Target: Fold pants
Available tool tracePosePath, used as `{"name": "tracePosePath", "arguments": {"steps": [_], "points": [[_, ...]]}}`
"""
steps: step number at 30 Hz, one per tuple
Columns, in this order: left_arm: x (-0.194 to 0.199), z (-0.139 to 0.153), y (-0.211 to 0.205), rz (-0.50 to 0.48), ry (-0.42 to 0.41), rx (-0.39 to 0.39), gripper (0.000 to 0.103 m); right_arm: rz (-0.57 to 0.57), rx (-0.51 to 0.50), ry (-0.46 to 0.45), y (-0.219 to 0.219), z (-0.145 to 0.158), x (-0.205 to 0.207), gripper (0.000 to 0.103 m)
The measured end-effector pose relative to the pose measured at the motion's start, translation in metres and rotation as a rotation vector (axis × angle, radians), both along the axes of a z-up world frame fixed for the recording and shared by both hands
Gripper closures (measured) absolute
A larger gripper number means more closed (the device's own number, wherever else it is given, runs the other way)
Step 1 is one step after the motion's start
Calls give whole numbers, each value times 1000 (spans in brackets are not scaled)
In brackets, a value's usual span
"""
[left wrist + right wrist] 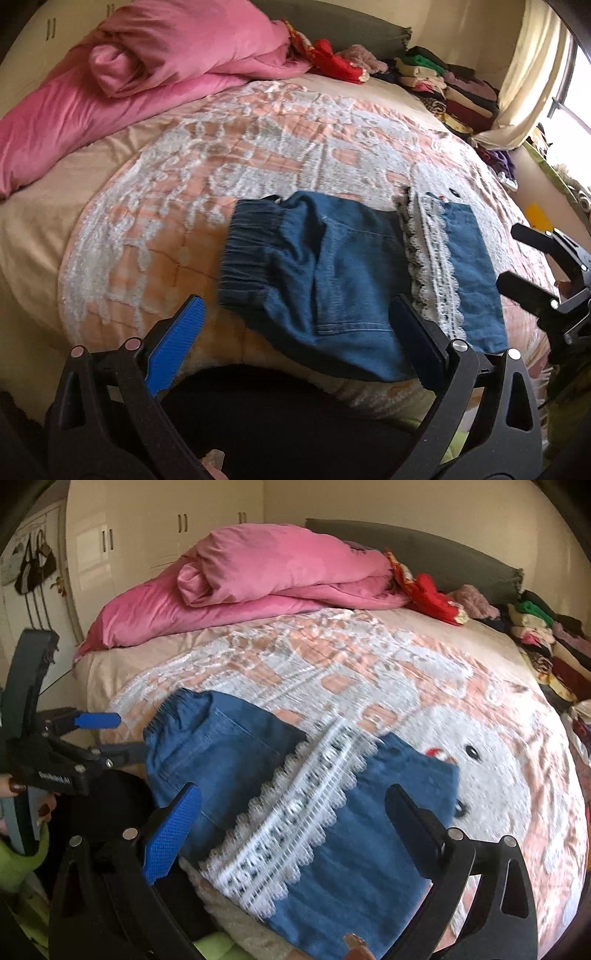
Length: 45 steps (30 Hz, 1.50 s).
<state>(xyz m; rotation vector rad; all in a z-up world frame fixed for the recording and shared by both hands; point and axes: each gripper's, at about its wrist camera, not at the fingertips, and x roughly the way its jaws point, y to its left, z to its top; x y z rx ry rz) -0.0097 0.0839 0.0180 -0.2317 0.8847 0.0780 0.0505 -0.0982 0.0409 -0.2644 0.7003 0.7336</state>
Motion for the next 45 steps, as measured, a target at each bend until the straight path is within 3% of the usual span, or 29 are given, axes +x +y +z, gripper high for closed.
{"name": "tracePosePath", "arguments": {"steps": [17,18,21,25,32,38,40,42,45], "points": [[11,-28,30,46,25,-93,10,221,-52,80,110,-10,50,4],[12,-29,30,43,26,-108,12,231,-57,85,115,-12,53,4],[17,-36,31,32,34,-150,37,260,-64,117,128,-17,62,4],[21,-46,31,30,55,-165,46,294,-75,144,144,-20,73,4],[23,-57,37,27,70,-230,49,379,-88,188,171,-27,78,5],[23,-59,38,21,78,-249,49,453,-134,282,200,-55,83,5],[23,-59,38,22,80,-249,49,476,-129,340,205,-66,87,11],[22,-59,38,25,82,-251,48,513,-102,368,204,-70,87,44],[21,-58,38,28,82,-252,44,537,-55,377,193,-60,87,61]]}}
